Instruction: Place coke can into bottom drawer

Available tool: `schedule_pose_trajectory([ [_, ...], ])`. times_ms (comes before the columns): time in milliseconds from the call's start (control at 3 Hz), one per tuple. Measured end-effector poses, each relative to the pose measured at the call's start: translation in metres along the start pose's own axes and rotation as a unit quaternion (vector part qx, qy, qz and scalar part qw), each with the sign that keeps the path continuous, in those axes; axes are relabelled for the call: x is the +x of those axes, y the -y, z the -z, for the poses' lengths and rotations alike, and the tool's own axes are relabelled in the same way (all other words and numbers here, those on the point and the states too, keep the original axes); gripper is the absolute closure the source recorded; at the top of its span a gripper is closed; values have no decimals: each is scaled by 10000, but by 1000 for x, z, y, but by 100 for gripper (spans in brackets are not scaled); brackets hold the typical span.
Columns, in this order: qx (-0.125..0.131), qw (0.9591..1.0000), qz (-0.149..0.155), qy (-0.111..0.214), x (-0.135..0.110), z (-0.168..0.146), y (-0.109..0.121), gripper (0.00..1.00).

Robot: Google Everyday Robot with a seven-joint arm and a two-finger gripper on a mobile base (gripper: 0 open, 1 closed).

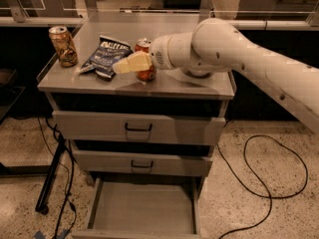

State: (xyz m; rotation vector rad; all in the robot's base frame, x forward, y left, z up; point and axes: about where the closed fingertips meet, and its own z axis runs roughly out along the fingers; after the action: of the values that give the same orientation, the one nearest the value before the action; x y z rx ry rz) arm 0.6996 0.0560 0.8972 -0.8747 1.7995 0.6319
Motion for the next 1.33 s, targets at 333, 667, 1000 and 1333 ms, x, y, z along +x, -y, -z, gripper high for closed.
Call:
schedule_pose_trajectory([
  [333,0,10000,0,0,0,0,0,0],
  [667,0,10000,0,0,0,0,0,18],
  [1000,-1,10000,0,0,0,0,0,49],
  [1333,-1,10000,0,0,0,0,0,72],
])
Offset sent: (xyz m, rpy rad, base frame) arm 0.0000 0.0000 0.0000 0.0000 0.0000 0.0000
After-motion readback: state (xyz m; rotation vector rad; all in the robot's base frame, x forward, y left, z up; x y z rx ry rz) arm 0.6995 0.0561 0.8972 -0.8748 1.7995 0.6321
